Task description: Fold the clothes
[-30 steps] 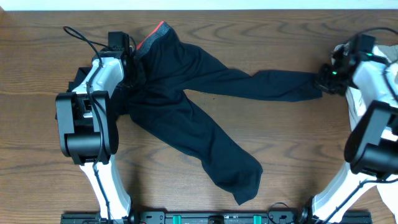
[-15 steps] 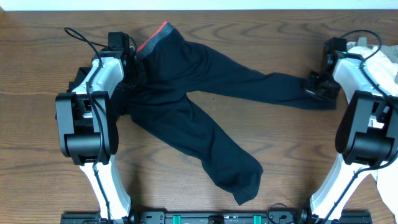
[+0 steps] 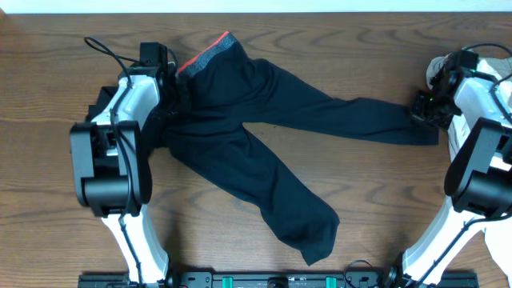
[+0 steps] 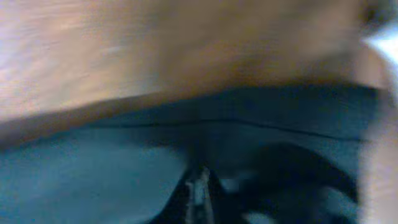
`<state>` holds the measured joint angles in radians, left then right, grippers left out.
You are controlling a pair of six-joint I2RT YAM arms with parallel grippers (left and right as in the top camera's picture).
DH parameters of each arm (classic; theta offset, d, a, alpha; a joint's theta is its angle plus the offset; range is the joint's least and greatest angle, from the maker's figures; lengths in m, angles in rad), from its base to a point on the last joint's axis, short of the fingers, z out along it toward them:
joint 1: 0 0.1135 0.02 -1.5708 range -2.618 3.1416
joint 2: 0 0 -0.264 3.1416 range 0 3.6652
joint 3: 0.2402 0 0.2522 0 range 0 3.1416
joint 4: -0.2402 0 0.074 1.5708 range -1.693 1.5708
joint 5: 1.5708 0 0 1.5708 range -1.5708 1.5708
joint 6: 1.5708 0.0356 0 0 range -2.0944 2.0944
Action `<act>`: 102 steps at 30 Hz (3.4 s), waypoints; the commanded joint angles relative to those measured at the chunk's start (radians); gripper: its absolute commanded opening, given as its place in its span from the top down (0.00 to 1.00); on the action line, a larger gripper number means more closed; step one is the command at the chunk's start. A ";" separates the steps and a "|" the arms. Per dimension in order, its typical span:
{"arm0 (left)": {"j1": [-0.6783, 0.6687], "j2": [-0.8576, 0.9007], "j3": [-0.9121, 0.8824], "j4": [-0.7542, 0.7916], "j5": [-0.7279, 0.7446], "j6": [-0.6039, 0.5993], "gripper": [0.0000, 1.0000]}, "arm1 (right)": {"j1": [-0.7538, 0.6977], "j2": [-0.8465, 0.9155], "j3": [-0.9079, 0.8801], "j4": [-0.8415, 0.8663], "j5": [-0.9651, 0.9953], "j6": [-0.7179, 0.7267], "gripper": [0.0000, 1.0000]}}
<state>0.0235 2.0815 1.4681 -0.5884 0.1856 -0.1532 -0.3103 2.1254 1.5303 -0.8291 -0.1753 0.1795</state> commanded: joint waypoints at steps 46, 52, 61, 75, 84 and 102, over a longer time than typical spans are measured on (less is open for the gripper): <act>-0.145 0.257 -0.002 0.634 -0.058 0.245 0.75 | 0.344 -0.133 0.015 -0.183 -0.248 -0.008 0.98; -0.018 0.303 0.023 0.673 -0.172 0.157 0.75 | 0.389 -0.134 0.015 -0.187 -0.246 -0.017 0.98; 0.107 0.303 0.145 0.567 -0.047 0.101 0.69 | 0.510 -0.134 0.015 -0.200 -0.301 -0.138 0.96; 0.111 0.126 0.236 0.399 -0.048 0.156 0.31 | 0.686 -0.134 -0.073 -0.373 -0.098 -0.383 0.92; 0.111 -0.137 0.236 0.220 -0.048 0.164 0.25 | 0.740 -0.134 -0.320 -0.179 -0.193 -0.402 0.93; 0.097 -0.519 0.236 -0.172 -0.047 0.148 0.23 | 0.525 -0.136 -0.277 -0.095 0.337 0.071 0.99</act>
<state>0.1276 1.6291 1.6932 -0.7319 0.1356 -0.0002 0.2779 1.9606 1.2400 -0.9230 -0.0326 0.1513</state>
